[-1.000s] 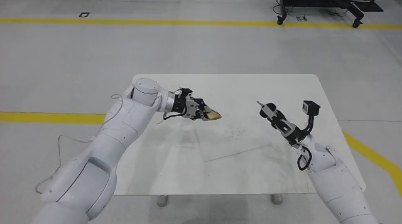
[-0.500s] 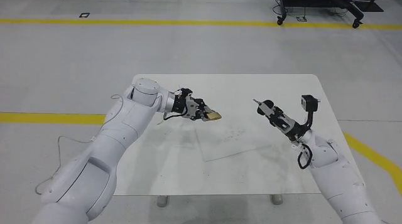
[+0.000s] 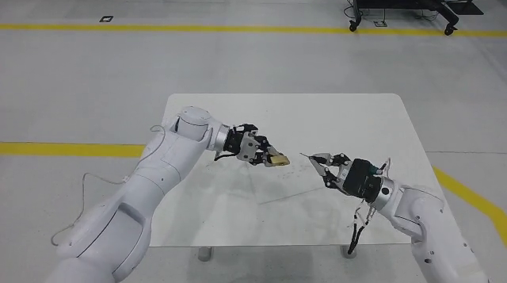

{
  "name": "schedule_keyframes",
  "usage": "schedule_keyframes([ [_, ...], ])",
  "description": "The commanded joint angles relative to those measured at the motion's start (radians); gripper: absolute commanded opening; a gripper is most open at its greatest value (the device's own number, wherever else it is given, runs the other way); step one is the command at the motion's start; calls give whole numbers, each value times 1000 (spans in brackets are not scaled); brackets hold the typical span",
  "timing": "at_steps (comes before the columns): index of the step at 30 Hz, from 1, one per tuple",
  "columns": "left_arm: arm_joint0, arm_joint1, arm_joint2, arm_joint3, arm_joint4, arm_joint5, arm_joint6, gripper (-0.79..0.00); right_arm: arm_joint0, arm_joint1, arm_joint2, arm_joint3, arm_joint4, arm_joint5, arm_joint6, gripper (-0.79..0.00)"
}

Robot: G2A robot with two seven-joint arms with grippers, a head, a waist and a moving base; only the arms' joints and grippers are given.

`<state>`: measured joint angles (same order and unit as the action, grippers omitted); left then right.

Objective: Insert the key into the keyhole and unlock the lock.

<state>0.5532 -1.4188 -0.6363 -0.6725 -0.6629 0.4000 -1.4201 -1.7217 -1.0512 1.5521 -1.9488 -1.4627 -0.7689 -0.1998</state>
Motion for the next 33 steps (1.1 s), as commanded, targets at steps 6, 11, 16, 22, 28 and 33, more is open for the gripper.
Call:
schedule_keyframes([
  [6, -27, -16, 97, 55, -111, 14, 14, -785, -50, 7, -17, -79, -208, 66, -5, -785],
  [11, -58, -24, 123, 89, -127, 48, 48, -785, -38, 10, -33, -125, -269, 78, 57, -785],
  [16, -70, -31, 123, 104, -108, 57, 78, -785, -12, 14, -69, -182, -376, 64, 150, -785],
  [22, -72, -37, 116, 108, -88, 57, 111, -785, 26, 11, -148, -218, -463, 66, 268, -785],
  [28, -72, -42, 116, 106, -62, 66, 122, -785, 72, 8, -209, -219, -492, 44, 353, -785],
  [33, -72, -45, 110, 109, -49, 67, 120, -785, 97, 4, -236, -210, -493, 57, 410, -785],
])
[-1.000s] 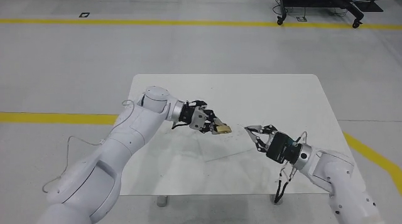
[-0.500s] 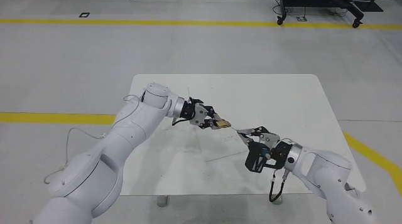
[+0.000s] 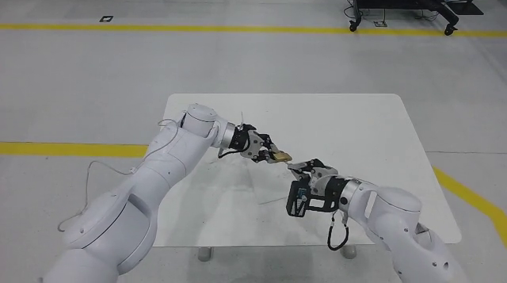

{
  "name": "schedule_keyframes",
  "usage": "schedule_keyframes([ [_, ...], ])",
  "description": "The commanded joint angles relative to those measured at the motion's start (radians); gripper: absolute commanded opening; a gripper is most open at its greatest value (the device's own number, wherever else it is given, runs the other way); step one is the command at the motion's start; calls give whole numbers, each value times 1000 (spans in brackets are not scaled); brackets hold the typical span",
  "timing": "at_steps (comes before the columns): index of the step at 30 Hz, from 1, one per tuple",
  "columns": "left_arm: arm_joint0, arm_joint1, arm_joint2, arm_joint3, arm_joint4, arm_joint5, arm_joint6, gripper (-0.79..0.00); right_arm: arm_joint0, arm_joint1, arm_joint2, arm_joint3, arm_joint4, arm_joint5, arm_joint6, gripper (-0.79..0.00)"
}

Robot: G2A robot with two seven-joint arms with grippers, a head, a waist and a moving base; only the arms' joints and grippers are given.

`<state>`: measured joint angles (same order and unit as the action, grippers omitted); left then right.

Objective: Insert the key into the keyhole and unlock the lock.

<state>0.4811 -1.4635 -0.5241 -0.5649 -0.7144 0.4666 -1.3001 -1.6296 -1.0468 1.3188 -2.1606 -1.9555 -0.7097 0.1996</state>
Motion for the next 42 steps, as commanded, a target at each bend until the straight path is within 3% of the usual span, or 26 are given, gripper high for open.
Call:
schedule_keyframes([
  [1, 0, -1, -3, 2, 3, 0, -1, -785, 7, 0, -4, 3, -1, -2, 16, -785],
  [30, 7, -13, -27, -5, 85, 12, 37, -785, 27, -3, -86, 1, -112, 16, 157, -785],
  [42, 12, -15, -42, -8, 107, 15, 43, -785, 86, -18, -137, 46, -80, 26, 227, -785],
])
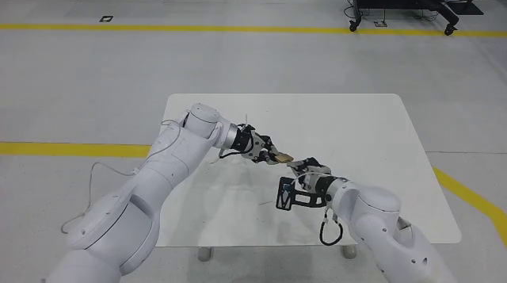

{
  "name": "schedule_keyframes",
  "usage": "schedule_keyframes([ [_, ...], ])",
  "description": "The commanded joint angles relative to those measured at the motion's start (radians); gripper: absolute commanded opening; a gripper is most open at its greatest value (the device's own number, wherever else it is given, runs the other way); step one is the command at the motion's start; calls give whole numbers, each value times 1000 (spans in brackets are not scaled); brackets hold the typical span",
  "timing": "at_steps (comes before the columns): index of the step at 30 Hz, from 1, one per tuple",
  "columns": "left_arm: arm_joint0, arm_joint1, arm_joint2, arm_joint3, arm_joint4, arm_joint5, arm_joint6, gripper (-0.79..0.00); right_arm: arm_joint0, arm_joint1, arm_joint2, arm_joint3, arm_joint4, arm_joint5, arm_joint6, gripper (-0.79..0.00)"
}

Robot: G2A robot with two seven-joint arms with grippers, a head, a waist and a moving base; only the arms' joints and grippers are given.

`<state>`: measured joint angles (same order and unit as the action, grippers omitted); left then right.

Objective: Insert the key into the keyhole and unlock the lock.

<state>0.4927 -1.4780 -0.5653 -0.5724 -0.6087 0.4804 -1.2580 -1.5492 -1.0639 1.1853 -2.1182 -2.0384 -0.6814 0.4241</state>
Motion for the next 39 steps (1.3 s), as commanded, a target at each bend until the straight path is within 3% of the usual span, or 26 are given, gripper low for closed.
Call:
schedule_keyframes([
  [1, 1, 0, -3, -1, 3, 1, 0, -785, 11, -2, -7, 7, 8, -4, 5, -785],
  [8, 4, 0, -13, -1, 10, 1, -3, -785, 42, -11, -26, 33, 45, 14, 20, -785],
  [9, 4, 0, -16, -1, 9, 0, -3, -785, 45, -12, -25, 35, 55, 17, 18, -271],
  [10, 4, 0, -18, -1, 10, -1, -3, -785, 48, -12, -21, 36, 64, 24, 16, 0],
  [20, 8, 7, -64, -1, -15, -46, 26, -785, 47, -13, -12, 37, 83, 35, 13, 0],
  [27, 23, 23, -116, -32, -17, -135, 125, -785, 47, -13, -12, 37, 83, 35, 13, 0],
  [32, 47, 38, -146, -84, 1, -170, 178, -785, 8, -13, 38, 76, 193, 139, -189, 0],
  [33, 54, 43, -154, -99, 8, -177, 187, -785, -5, -12, 55, 97, 226, 152, -253, -268],
  [34, 58, 45, -157, -105, 12, -178, 192, -785, -10, -11, 63, 107, 234, 154, -278, -440],
  [36, 68, 51, -165, -128, 25, -178, 205, -785, -20, -8, 84, 133, 252, 157, -331, -702],
  [37, 72, 54, -170, -139, 31, -178, 212, -785, -24, -7, 90, 145, 260, 155, -352, -785],
  [39, 82, 60, -180, -161, 42, -179, 227, -785, -24, -5, 97, 166, 281, 129, -392, -785],
])
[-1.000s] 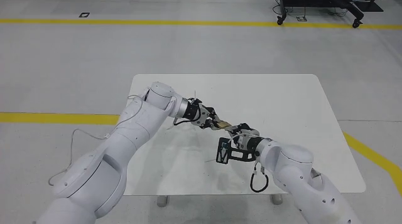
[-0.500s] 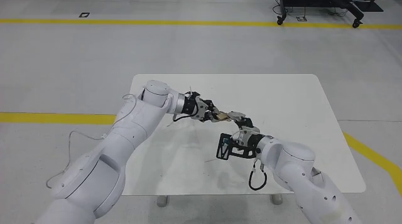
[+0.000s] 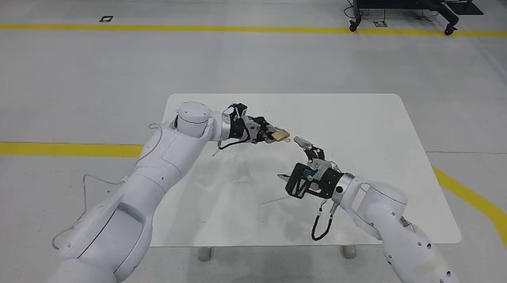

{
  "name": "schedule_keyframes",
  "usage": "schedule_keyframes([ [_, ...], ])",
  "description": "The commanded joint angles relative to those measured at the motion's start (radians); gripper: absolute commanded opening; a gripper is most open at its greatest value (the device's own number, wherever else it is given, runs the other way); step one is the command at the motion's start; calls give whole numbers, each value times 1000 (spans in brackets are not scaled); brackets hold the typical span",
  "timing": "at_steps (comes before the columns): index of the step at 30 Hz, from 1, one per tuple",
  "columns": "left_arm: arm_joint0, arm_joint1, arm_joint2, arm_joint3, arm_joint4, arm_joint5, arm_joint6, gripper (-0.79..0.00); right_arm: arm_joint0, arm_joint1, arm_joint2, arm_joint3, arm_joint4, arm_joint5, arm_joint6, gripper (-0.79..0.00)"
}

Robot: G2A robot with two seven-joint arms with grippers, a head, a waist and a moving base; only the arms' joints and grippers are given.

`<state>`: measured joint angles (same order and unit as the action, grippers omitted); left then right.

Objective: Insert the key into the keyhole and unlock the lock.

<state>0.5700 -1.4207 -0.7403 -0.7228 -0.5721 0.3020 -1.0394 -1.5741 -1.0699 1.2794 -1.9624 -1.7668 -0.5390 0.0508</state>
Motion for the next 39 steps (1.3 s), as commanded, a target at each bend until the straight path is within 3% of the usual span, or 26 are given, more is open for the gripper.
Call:
schedule_keyframes([
  [1, 10, 6, -9, -22, 10, -1, 14, -785, 3, 2, 9, 21, 19, -26, -36, -785],
  [6, 37, 20, -32, -76, 36, 0, 37, -785, 17, 9, 33, 78, 99, -137, -102, -785],
  [12, 70, 38, -56, -149, 81, -48, 30, -785, 97, 24, 95, 260, 342, -470, -331, -785],
  [19, 108, 60, -84, -218, 126, -90, -5, -785, 147, 67, 49, 360, 366, -473, -454, -785],
  [27, 128, 70, -96, -264, 160, -90, -10, -785, 240, 99, -71, 428, 417, -473, -423, -785],
  [39, 145, 76, -101, -304, 198, -80, -3, -785, 336, 117, -139, 505, 535, -473, -302, -785],
])
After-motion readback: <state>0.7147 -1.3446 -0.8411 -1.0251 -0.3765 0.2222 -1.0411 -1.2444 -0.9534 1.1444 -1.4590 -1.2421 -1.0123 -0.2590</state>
